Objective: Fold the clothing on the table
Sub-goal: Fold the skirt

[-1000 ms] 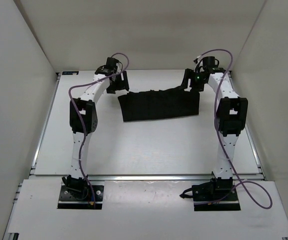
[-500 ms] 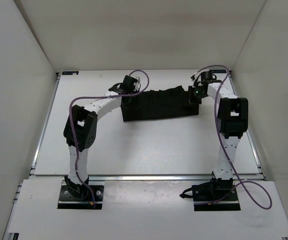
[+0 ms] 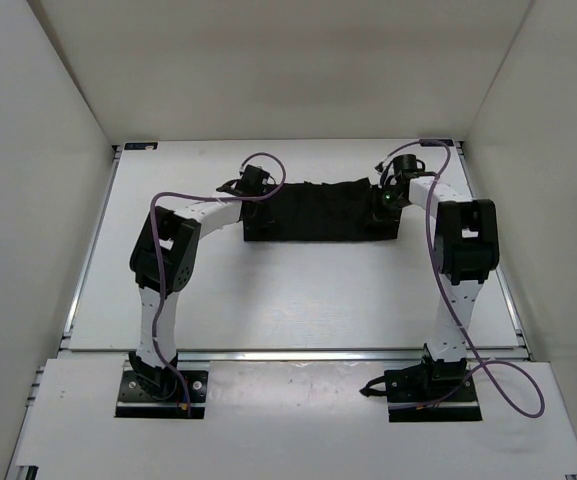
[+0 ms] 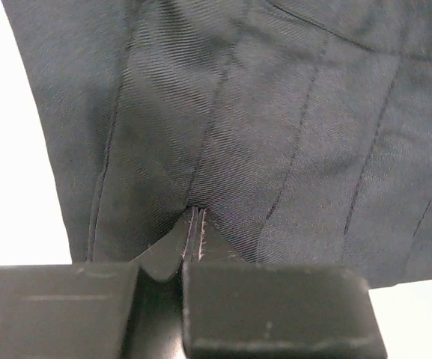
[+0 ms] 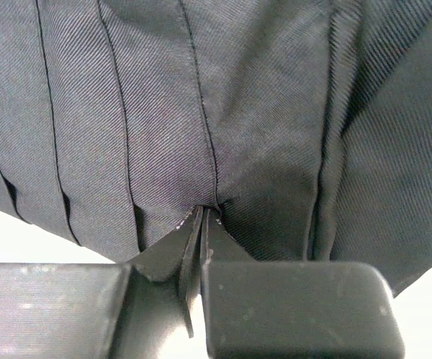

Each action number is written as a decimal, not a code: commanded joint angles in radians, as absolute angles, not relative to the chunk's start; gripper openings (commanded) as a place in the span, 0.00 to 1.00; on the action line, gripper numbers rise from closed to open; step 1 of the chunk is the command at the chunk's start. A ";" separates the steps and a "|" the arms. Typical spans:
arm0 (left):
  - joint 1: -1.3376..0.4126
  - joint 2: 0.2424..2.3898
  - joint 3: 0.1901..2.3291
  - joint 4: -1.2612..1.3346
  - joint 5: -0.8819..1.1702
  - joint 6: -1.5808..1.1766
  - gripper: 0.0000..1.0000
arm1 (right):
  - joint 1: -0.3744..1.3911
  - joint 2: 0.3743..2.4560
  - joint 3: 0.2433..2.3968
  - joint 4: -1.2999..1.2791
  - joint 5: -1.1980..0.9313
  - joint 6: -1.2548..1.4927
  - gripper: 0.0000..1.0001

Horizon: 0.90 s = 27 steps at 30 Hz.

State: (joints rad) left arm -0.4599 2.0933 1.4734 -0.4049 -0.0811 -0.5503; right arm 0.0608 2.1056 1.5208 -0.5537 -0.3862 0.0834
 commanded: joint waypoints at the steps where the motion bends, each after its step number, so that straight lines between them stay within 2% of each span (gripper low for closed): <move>1: -0.465 2.071 1.411 -0.465 -0.127 -0.571 0.00 | 0.072 2.053 1.441 -0.574 -0.351 0.084 0.00; 7: -0.486 2.010 1.330 -0.520 -0.115 -0.566 0.00 | 0.107 2.010 1.379 -0.595 -0.356 0.118 0.01; 15: -0.540 1.726 1.070 -0.612 -0.103 -0.557 0.00 | 0.216 1.792 1.135 -0.594 -0.339 0.187 0.00; 21: -0.519 1.582 1.034 -0.689 -0.075 -0.525 0.00 | 0.255 1.645 1.049 -0.657 -0.321 0.229 0.00; 23: -0.503 1.569 1.067 -0.712 -0.061 -0.499 0.02 | 0.253 1.614 1.063 -0.676 -0.339 0.238 0.15; 24: -0.506 1.562 1.090 -0.716 -0.060 -0.483 0.09 | 0.239 1.599 1.078 -0.683 -0.347 0.242 0.32; 25: -0.502 1.557 1.112 -0.718 -0.060 -0.476 0.31 | 0.232 1.588 1.087 -0.684 -0.350 0.244 0.43; 26: -0.497 1.555 1.118 -0.722 -0.054 -0.466 0.49 | 0.226 1.569 1.100 -0.687 -0.350 0.245 0.49; 27: -0.491 1.555 1.135 -0.727 -0.055 -0.462 0.57 | 0.209 1.557 1.110 -0.696 -0.339 0.248 0.63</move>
State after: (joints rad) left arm -0.5056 1.6058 1.0744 -0.7029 -0.0715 -0.4946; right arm 0.2386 1.6207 1.0595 -0.6811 -0.3470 0.2340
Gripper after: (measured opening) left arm 0.503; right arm 0.567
